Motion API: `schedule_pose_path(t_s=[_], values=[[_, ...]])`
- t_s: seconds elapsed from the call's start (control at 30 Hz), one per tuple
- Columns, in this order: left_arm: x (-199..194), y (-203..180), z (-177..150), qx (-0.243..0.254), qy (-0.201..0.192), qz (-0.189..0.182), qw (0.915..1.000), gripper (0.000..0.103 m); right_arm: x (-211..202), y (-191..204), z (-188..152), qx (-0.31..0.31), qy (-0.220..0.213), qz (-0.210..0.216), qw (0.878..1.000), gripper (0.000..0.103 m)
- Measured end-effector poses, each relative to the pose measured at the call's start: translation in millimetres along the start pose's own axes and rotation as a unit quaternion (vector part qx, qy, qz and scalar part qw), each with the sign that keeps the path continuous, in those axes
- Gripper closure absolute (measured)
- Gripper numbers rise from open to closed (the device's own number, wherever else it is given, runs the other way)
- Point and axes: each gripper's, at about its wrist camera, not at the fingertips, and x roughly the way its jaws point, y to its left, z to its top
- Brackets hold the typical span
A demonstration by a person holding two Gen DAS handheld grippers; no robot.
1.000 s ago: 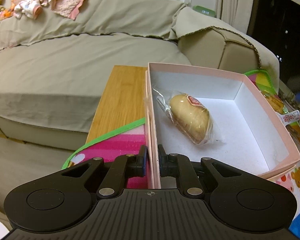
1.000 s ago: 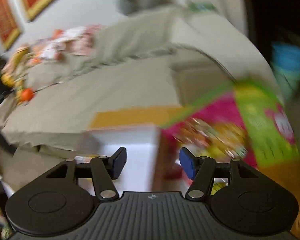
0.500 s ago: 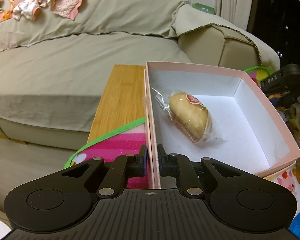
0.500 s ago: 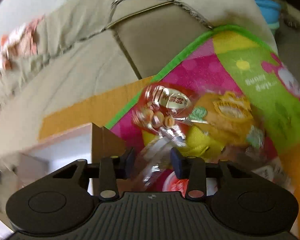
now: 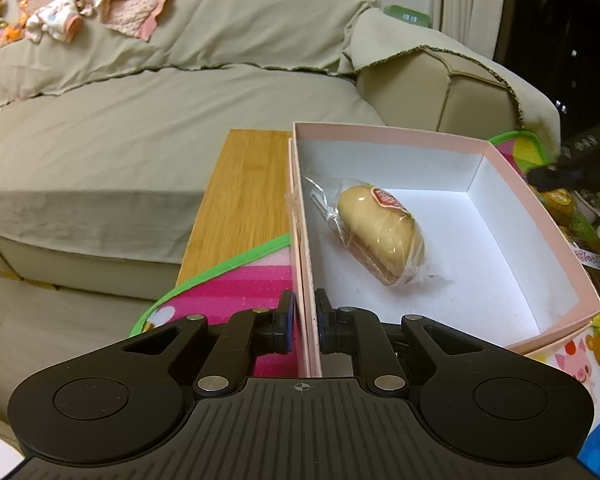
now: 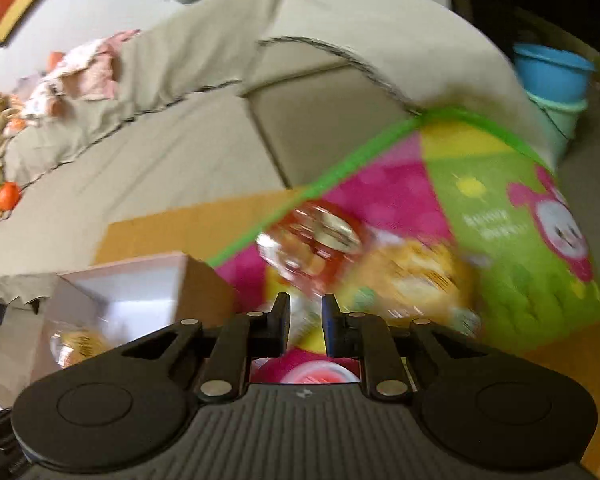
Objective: Organize objects
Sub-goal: 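Move the right tool back over the snacks on the mat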
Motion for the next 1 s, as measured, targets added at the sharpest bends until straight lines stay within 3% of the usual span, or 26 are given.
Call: schedule_pose_path(t_s=[0.13, 0.27, 0.4, 0.6, 0.67, 0.73, 0.8, 0.83, 0.93, 1.0], values=[[0.0, 0.1, 1.0, 0.0, 0.003, 0.003, 1.0, 0.09, 29.1, 19.8, 7.1, 0.0, 0.014, 0.019, 1.0, 0.087], [-0.8, 0.8, 0.6, -0.001, 0.004, 0.004, 1.0, 0.09, 56.6, 22.6, 4.5, -0.009, 0.029, 0.005, 1.0, 0.087], [0.7, 1.9, 0.6, -0.007, 0.004, 0.0, 1.0, 0.09, 37.8, 7.8, -6.2, -0.026, 0.06, 0.021, 0.998, 0.087], [-1.4, 4.4, -3.5, -0.015, 0.0, -0.007, 0.9999, 0.09, -4.3, -16.7, -57.5, -0.069, 0.116, 0.018, 0.991, 0.087], [-2.4, 5.2, -4.3, -0.016, 0.0, -0.008, 0.9998, 0.09, -18.6, -19.8, -68.9, -0.087, 0.104, 0.019, 0.991, 0.086], [-2.7, 5.1, -3.8, -0.015, 0.0, -0.007, 0.9999, 0.09, -31.1, -16.3, -71.2, -0.116, 0.072, 0.012, 0.991, 0.079], [-2.6, 5.5, -4.1, -0.015, 0.001, -0.007, 0.9999, 0.09, -36.2, -11.9, -64.0, -0.127, 0.046, 0.007, 0.991, 0.058], [-2.8, 5.4, -4.1, -0.015, 0.001, -0.007, 0.9999, 0.09, -35.4, -10.1, -57.6, -0.128, 0.032, 0.007, 0.991, 0.054], [-2.9, 5.6, -4.3, -0.014, 0.0, -0.007, 0.9999, 0.09, -20.5, -2.3, -33.1, -0.114, 0.012, 0.013, 0.993, 0.053], [-3.2, 5.7, -3.5, -0.014, 0.002, -0.005, 0.9999, 0.09, -3.6, 4.4, -20.5, -0.103, 0.006, 0.014, 0.995, 0.061]])
